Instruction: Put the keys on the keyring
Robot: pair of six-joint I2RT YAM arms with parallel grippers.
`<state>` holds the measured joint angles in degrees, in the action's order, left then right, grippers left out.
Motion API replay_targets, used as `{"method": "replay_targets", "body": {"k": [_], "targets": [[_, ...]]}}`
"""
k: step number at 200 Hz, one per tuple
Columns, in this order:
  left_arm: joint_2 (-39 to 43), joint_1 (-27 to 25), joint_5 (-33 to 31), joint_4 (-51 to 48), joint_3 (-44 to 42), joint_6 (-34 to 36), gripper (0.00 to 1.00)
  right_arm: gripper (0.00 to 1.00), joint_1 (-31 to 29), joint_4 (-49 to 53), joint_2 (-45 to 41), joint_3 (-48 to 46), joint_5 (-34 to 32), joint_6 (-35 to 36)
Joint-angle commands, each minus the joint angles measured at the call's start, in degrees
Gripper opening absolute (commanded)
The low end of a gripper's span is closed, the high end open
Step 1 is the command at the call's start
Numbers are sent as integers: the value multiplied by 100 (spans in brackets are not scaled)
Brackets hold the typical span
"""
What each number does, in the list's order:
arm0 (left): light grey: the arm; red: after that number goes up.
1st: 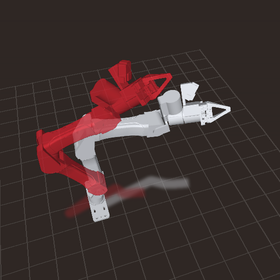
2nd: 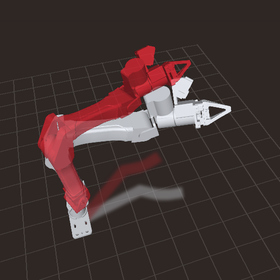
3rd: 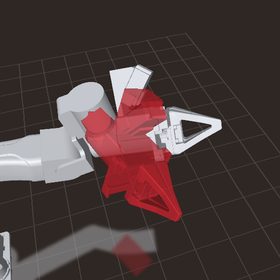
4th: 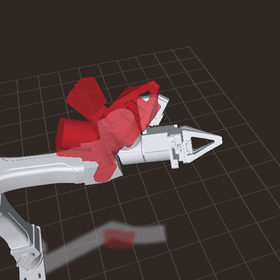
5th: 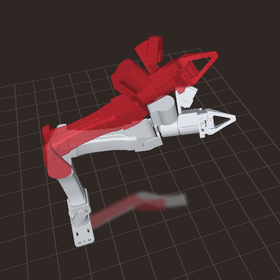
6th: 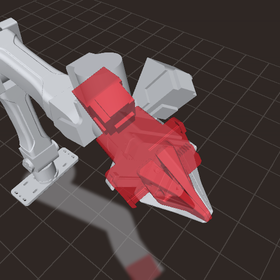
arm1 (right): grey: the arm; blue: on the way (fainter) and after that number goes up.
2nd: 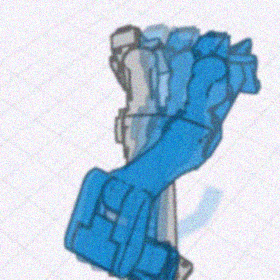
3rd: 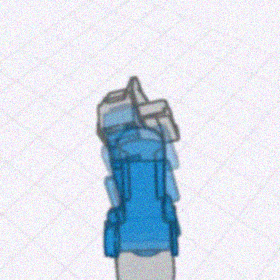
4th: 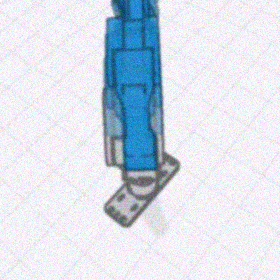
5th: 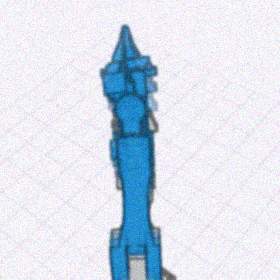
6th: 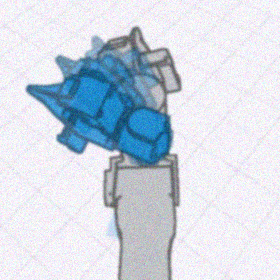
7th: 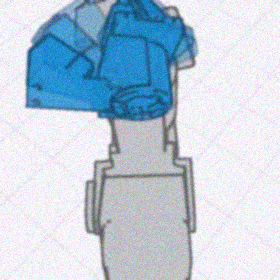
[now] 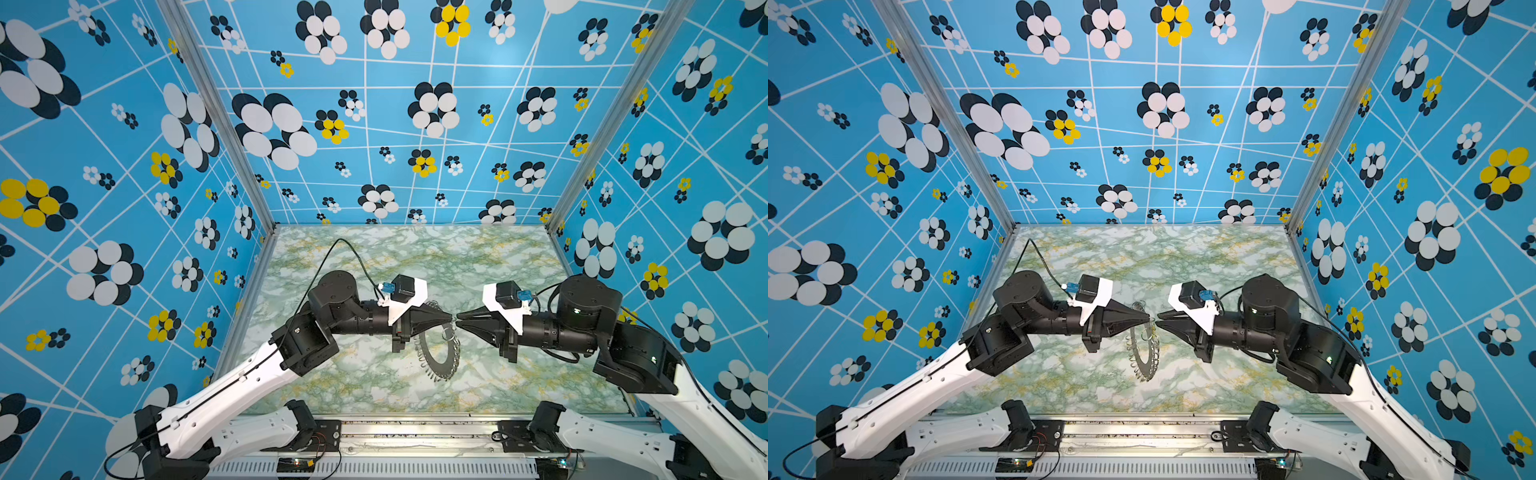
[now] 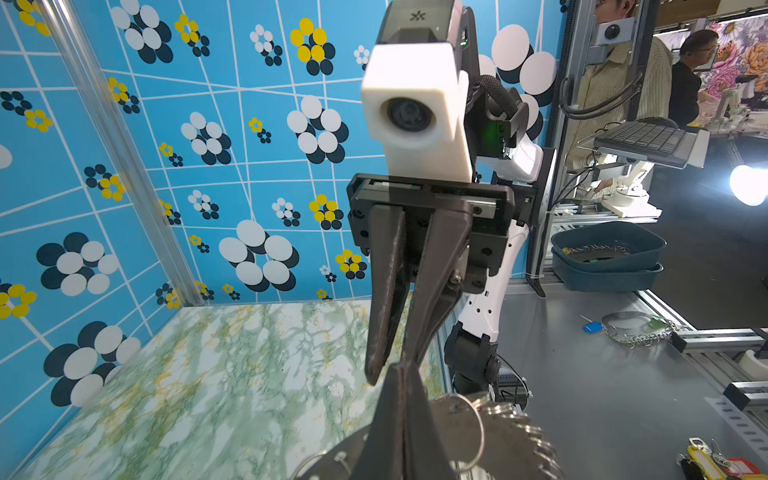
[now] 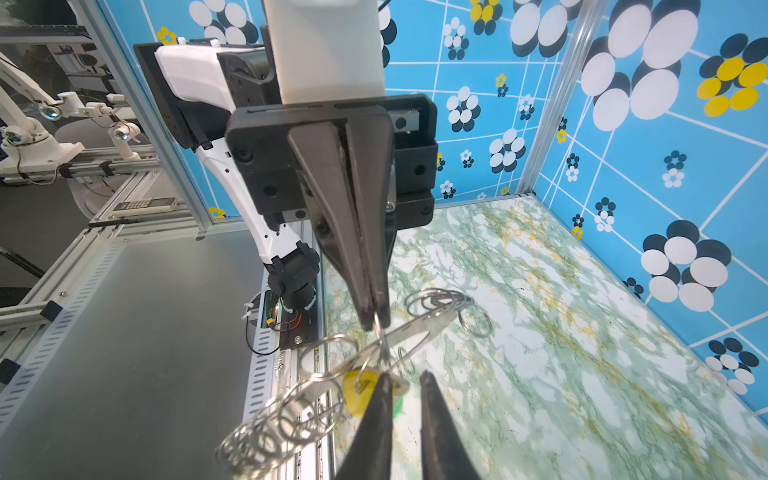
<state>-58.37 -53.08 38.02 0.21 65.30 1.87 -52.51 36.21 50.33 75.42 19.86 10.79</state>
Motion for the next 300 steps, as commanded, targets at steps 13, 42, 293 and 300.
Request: {"method": "replay_targets", "body": {"k": [13,42,293,300], "targets": [[105,52,118,212,5,-47,0,16,13,-208,65,93,335,-27],[141,52,68,167,-6,-3,0,17,13,-256,57,33,501,-105],[159,43,-311,-761,234,136,9,0,65,227,258,259,474,-103],[172,43,-361,-913,280,159,14,0,65,415,289,348,431,-35]]}}
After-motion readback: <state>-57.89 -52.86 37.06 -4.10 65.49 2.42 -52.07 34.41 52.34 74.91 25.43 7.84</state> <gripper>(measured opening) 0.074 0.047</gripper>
